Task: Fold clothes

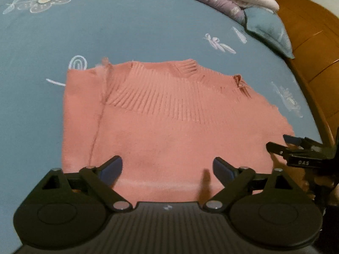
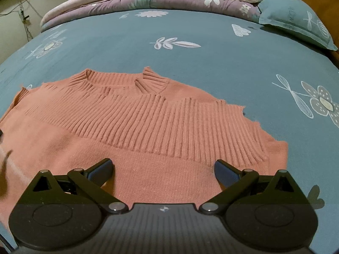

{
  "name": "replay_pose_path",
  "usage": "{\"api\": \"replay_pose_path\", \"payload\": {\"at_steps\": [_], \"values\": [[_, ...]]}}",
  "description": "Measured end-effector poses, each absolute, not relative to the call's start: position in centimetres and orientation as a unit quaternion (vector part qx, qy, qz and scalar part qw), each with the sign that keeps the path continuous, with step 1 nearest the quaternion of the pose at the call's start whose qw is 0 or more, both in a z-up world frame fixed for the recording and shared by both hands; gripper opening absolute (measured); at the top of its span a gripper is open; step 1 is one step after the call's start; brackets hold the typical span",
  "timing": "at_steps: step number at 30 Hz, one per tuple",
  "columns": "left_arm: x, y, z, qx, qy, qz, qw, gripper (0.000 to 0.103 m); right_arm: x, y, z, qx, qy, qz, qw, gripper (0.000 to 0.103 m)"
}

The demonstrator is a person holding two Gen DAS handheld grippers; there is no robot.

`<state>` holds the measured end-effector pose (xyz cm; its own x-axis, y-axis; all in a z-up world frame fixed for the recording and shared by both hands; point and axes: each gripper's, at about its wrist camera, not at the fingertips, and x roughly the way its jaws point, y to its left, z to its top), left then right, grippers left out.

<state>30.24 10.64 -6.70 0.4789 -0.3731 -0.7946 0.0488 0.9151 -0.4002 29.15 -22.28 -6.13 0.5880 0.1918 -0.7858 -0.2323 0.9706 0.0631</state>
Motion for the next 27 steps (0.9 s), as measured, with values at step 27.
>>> {"api": "replay_pose_path", "payload": {"at_steps": [27], "values": [[33.1, 7.9, -6.2, -0.07, 0.501, -0.139, 0.851, 0.102, 29.5, -22.1, -6.2, -0.01, 0.438, 0.089, 0.894, 0.103]]}}
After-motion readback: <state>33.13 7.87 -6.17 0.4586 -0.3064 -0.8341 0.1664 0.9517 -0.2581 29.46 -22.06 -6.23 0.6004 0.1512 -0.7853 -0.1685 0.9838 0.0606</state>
